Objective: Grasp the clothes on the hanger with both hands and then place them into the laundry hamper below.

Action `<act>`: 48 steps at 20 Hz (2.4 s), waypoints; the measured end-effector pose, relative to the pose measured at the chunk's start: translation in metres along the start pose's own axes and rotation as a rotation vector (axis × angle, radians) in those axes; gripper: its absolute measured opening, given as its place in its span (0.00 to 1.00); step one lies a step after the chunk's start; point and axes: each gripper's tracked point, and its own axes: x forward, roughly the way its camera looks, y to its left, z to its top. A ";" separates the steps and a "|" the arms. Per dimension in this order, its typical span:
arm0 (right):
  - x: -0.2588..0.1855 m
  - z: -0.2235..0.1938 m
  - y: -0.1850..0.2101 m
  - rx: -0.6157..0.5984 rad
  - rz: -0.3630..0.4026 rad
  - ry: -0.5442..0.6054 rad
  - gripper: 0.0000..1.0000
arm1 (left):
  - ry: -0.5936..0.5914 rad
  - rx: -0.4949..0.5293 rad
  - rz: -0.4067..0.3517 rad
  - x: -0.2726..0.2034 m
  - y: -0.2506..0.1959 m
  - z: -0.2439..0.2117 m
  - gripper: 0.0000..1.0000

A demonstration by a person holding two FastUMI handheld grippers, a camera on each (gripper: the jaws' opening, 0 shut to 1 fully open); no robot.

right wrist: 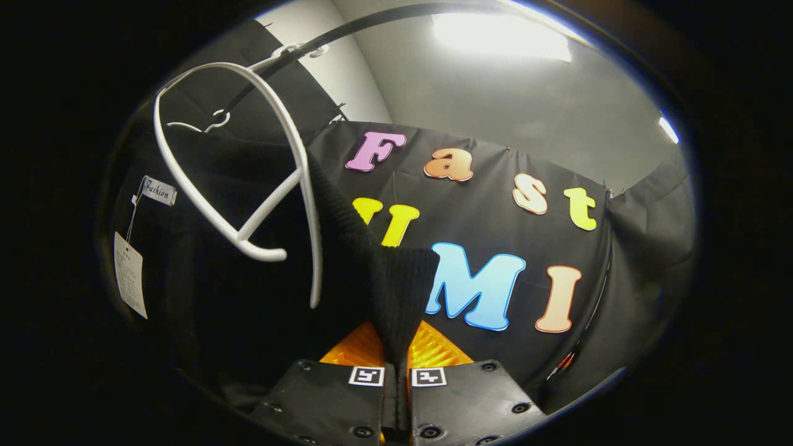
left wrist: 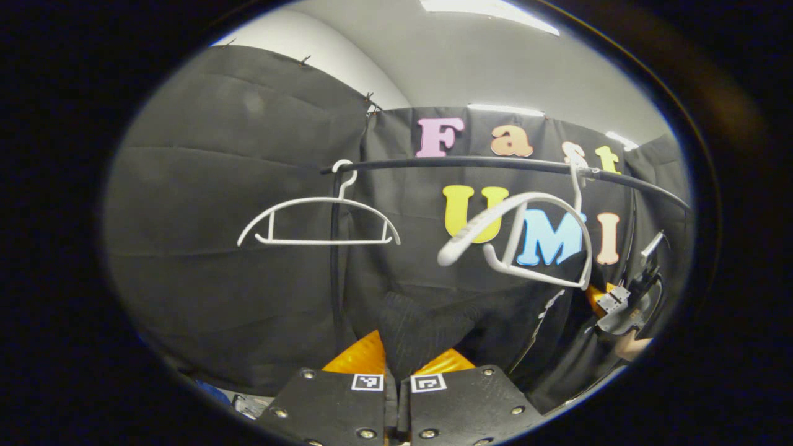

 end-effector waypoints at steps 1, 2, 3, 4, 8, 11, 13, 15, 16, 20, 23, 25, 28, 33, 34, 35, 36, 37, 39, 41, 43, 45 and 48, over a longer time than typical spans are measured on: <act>-0.002 -0.002 0.000 0.007 0.005 0.004 0.02 | 0.006 0.009 0.005 -0.006 -0.005 -0.005 0.02; -0.003 -0.006 0.000 0.015 0.007 0.003 0.02 | 0.014 0.017 0.014 -0.010 -0.009 -0.008 0.02; -0.001 -0.013 -0.001 0.023 0.008 0.010 0.02 | 0.024 0.019 0.024 -0.012 -0.013 -0.013 0.01; 0.001 -0.024 -0.001 0.034 0.014 0.033 0.02 | 0.038 0.012 0.034 -0.012 -0.017 -0.019 0.01; -0.003 -0.050 0.004 0.093 0.056 0.101 0.02 | 0.073 0.000 0.062 -0.026 -0.044 -0.048 0.02; -0.019 -0.046 0.005 0.109 0.081 0.095 0.02 | 0.085 0.038 0.091 -0.042 -0.051 -0.048 0.02; -0.030 -0.048 0.005 0.136 0.088 0.111 0.01 | 0.099 0.025 0.088 -0.054 -0.055 -0.054 0.00; -0.043 -0.052 0.006 0.149 0.089 0.138 0.02 | 0.111 0.037 0.075 -0.064 -0.061 -0.064 0.02; -0.050 -0.052 0.006 0.156 0.089 0.151 0.02 | 0.116 0.041 0.066 -0.064 -0.063 -0.068 0.02; -0.080 -0.041 0.005 0.173 0.075 0.182 0.02 | 0.123 0.031 0.010 -0.063 -0.073 -0.071 0.02; -0.106 -0.034 0.008 0.191 0.057 0.211 0.02 | 0.127 0.050 -0.049 -0.060 -0.070 -0.077 0.01; -0.126 -0.029 0.013 0.195 0.045 0.242 0.00 | 0.128 0.048 -0.088 -0.071 -0.066 -0.083 0.02; -0.154 -0.017 0.023 0.201 0.041 0.261 0.02 | 0.135 0.022 -0.150 -0.067 -0.063 -0.092 0.02; -0.193 -0.011 0.035 0.228 0.009 0.329 0.00 | 0.153 0.022 -0.236 -0.055 -0.062 -0.104 0.02; -0.200 -0.011 0.038 0.243 -0.001 0.349 0.02 | 0.159 0.028 -0.258 -0.056 -0.061 -0.110 0.02; -0.207 -0.012 0.040 0.258 -0.010 0.368 0.00 | 0.164 0.035 -0.279 -0.057 -0.062 -0.115 0.02; -0.215 -0.012 0.042 0.270 -0.021 0.386 0.01 | 0.171 0.039 -0.300 -0.060 -0.063 -0.121 0.02; -0.221 -0.014 0.047 0.278 -0.029 0.402 0.02 | 0.177 0.045 -0.324 -0.059 -0.065 -0.126 0.02; -0.235 -0.017 0.055 0.275 -0.036 0.443 0.02 | 0.192 0.060 -0.370 -0.052 -0.072 -0.137 0.02; -0.247 -0.016 0.065 0.270 -0.034 0.470 0.00 | 0.204 0.075 -0.410 -0.041 -0.082 -0.149 0.02; -0.256 -0.021 0.075 0.269 -0.039 0.504 0.00 | 0.228 0.080 -0.433 -0.030 -0.089 -0.164 0.02; -0.264 -0.032 0.087 0.296 -0.035 0.548 0.01 | 0.259 0.087 -0.447 -0.021 -0.090 -0.177 0.02; -0.273 -0.052 0.099 0.388 -0.039 0.634 0.02 | 0.297 0.109 -0.449 -0.007 -0.094 -0.189 0.02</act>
